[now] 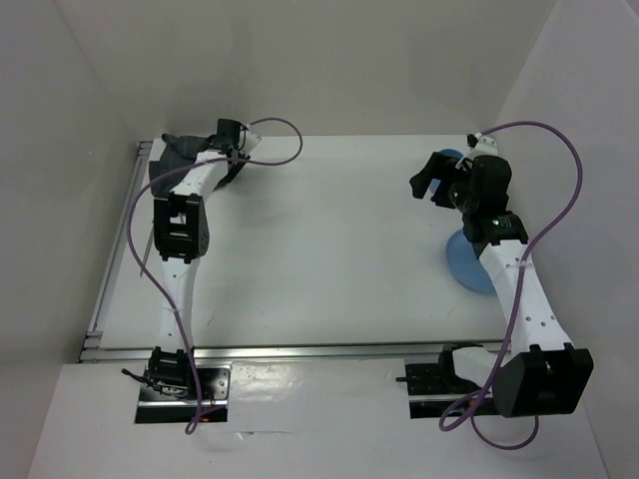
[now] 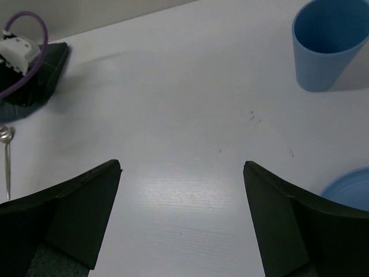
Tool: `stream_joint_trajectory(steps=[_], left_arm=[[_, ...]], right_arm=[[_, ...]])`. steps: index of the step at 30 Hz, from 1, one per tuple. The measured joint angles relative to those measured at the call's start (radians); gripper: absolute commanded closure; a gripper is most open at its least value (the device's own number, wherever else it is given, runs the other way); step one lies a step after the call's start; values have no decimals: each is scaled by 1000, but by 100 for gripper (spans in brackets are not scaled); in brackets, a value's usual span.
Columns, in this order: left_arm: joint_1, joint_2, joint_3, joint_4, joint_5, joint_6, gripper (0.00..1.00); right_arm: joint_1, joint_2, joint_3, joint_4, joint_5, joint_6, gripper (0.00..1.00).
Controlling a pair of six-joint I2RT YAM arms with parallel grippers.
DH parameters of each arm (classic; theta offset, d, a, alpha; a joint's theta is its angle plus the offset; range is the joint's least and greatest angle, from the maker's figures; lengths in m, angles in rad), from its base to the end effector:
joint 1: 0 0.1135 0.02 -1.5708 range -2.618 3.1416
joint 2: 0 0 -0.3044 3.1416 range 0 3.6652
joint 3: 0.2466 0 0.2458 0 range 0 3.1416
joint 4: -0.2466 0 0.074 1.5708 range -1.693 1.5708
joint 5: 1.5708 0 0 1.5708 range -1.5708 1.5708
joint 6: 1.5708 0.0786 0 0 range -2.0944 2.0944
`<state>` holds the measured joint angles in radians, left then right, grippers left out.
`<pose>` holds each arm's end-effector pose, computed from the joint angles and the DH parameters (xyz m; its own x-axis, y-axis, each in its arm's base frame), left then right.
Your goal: Set the dinner table for one person
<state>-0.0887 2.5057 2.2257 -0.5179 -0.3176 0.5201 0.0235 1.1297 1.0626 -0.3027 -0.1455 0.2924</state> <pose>0.6141 -0.0300 0.1796 -0.6849 0.5349 -0.4948 0.2389 0.8064 0.5410 0.2731 0.0178 0.3778 -0.3916 0.2761 -0.8777 -0.0475 0.9466 0.3189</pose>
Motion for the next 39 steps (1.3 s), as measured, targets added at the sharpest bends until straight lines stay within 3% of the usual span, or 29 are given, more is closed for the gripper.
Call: stream_joint_trajectory(steps=[1,2,10,17,18,20,21,25,29,33,39], left_arm=[[0,10,-6,8,-2,1,86],[0,24,-10,14,-2,4,100],[-26,24,-49,47,-16,13,100],[-145,-384,-379,-102,200,-2,100],[-171,-452,-414,-129,228,-1,92],[-228,-600,-487,-182,314,5,36],[-247,-665,-527,-211,361,13,0],[-246,-836,-699,-365,501,30,0],[-229,-829,-740,-447,539,18,0],[-257,-712,-565,-468,542,-30,1],[-425,-412,-181,-436,543,-80,0]], right_arm=[[0,5,10,8,0,-3,6],[0,7,18,15,0,-8,6],[0,-8,30,24,-1,-30,7],[0,-50,29,15,-62,-20,9],[0,-51,29,11,-68,-20,9],[0,-50,29,-7,-81,-19,9],[0,-47,29,-19,-89,-19,9],[4,-27,29,-76,-124,-14,9],[7,20,15,-116,-148,-1,12],[11,89,-6,-159,-151,23,15],[19,148,-8,-250,-32,69,12]])
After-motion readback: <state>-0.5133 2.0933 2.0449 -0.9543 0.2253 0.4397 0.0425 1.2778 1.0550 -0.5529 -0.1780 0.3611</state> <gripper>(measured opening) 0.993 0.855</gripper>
